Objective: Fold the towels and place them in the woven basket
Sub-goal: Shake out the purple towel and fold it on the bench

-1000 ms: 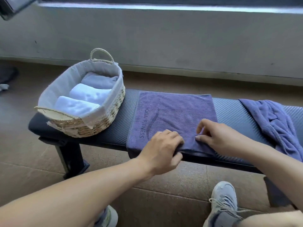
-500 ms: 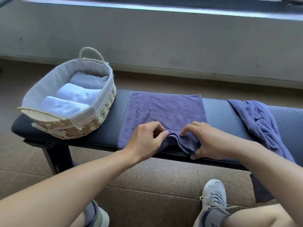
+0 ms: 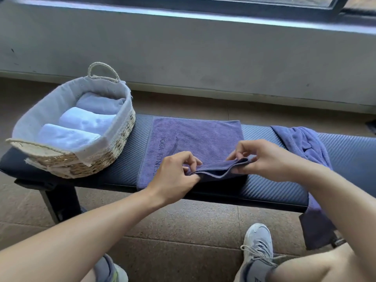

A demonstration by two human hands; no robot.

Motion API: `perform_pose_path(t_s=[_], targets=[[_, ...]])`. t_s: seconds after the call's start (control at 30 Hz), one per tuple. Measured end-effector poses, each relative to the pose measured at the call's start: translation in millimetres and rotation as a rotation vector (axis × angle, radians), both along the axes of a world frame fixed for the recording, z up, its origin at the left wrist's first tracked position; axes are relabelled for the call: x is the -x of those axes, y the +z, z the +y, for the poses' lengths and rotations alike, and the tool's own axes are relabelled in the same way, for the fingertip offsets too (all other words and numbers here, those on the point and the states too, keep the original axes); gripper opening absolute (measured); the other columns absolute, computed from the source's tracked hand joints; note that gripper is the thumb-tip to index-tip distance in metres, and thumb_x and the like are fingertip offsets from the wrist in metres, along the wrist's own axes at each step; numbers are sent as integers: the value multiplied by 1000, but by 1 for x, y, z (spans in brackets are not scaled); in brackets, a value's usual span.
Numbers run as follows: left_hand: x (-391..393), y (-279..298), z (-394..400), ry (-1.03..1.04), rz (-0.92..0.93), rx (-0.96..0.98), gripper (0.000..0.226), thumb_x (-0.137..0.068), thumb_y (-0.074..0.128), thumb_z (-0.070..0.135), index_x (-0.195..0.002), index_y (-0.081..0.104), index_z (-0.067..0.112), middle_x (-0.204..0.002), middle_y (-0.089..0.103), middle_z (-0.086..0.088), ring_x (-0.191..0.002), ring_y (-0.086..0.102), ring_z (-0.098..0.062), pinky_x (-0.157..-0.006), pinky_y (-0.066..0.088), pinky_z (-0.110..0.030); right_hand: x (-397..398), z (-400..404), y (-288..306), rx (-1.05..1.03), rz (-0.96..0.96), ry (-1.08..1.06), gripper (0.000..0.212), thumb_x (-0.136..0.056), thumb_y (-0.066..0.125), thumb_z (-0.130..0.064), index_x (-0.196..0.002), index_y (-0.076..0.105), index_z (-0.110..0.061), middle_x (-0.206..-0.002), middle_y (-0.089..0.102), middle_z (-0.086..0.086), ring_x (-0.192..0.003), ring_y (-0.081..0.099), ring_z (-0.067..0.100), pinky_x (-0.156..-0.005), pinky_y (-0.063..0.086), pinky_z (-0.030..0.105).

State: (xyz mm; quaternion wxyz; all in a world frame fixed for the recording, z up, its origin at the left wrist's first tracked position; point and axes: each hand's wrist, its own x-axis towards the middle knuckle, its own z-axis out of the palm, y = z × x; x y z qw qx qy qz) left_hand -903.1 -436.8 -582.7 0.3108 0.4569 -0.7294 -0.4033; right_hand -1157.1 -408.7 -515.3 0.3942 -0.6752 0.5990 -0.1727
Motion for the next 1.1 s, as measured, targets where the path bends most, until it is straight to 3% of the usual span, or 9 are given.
perform_pose_path(t_s=[0.07,0.17,0.3,0.37,0.6,0.8,0.9,1.0,1.1], targets=[[-1,2,-2,-43,50,-62,39,-78,82,11,-64,48,24,-93,76,6,-85,71,-11,-76,55,-23,4,2,7,-25,-200,-39,27,-84,78,-2,-80,52,-9,-86,75,2,-78,67,13,-76,54,27],[-3,6,-3,-119,114,-175,44,-77,87,17,-62,47,25,-86,76,1,-70,61,-12,-69,50,-28,6,5,10,-26,-297,-79,20,-85,74,0,-87,55,-6,-66,64,-4,-62,54,8,-63,45,19],[-3,9,-1,-180,119,-247,48,-76,88,13,-64,42,19,-74,70,-1,-62,51,-9,-61,41,-23,4,9,13,-40,-258,-62,21,-77,82,-23,-94,73,-16,-77,69,15,-73,59,17,-73,46,33],[-3,8,1,-187,105,-264,49,-76,87,18,-63,41,21,-68,65,-6,-59,44,-12,-58,35,-25,2,11,15,-33,-249,-68,25,-71,82,-31,-88,75,-15,-77,72,7,-72,61,15,-70,47,30],[-2,8,3,-129,16,-156,46,-82,83,22,-63,41,20,-53,41,13,-52,31,-8,-50,28,-22,7,8,14,59,-265,-150,24,-69,83,-14,-86,70,-3,-79,77,13,-72,73,17,-70,55,20],[2,7,1,-54,10,-181,31,-83,81,26,-76,52,16,-53,53,9,-48,40,-6,-52,33,-19,-15,15,8,20,26,-44,47,-60,83,-58,-98,73,-32,-96,76,-10,-86,71,7,-84,59,35],[5,10,2,-29,16,-218,18,-85,80,25,-88,64,18,-54,60,8,-48,46,-3,-53,35,-16,-31,19,6,18,90,31,59,-61,85,-63,-110,64,-38,-106,70,-17,-94,67,-1,-86,57,30],[7,12,3,-21,37,-253,13,-85,80,23,-85,71,15,-63,66,3,-54,51,-2,-55,38,-13,-47,25,-1,71,236,90,74,-59,82,-72,-118,47,-42,-114,63,-21,-99,62,-1,-86,53,29],[8,11,2,-9,54,-261,22,-84,81,24,-75,65,12,-61,62,4,-54,49,-4,-54,38,-16,-58,27,-8,143,451,133,62,-75,74,-60,-120,36,-42,-120,58,-23,-106,61,10,-89,50,37]])
